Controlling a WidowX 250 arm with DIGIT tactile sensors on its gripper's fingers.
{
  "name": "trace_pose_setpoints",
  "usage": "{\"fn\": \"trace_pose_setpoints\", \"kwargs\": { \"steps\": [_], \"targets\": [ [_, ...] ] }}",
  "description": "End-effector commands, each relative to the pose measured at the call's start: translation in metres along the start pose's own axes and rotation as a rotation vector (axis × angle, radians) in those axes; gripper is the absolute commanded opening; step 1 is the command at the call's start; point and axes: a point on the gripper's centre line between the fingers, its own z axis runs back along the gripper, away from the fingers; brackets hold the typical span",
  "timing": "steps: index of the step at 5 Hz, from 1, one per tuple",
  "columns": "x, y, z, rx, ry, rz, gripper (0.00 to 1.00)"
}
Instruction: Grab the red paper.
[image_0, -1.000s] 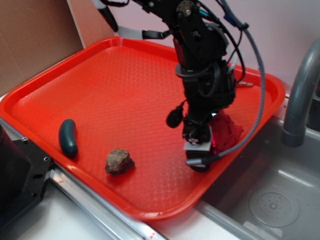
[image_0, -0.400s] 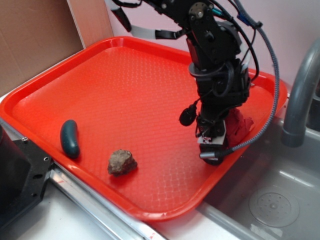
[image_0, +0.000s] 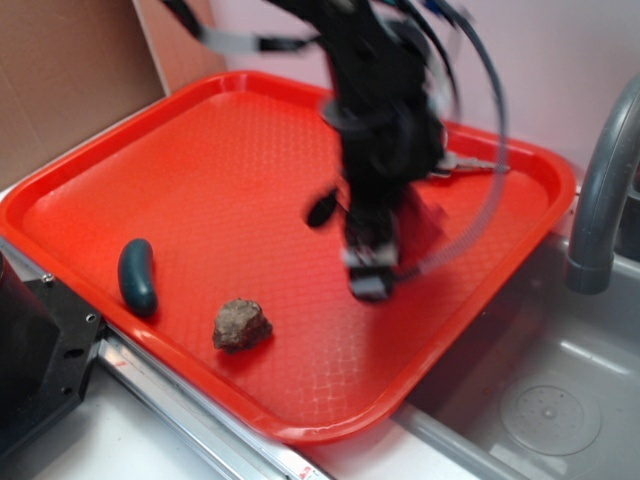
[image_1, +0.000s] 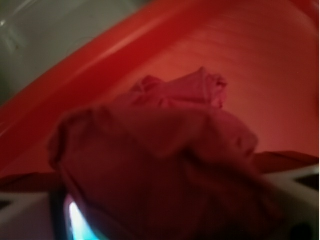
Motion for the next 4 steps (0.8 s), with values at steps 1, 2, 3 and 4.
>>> {"fn": "trace_pose_setpoints", "kwargs": {
  "steps": [1, 2, 3, 4],
  "targets": [
    [-0.082, 0.013, 0.075, 0.078, -0.004, 0.49, 0.0],
    [-0.117, 0.034, 0.12, 0.081, -0.018, 0.744, 0.0],
    [-0.149, 0.062, 0.155, 0.114, -0.026, 0.902, 0.0],
    [-0.16, 0.07, 0.169, 0.129, -0.024, 0.938, 0.0]
  ]
}}
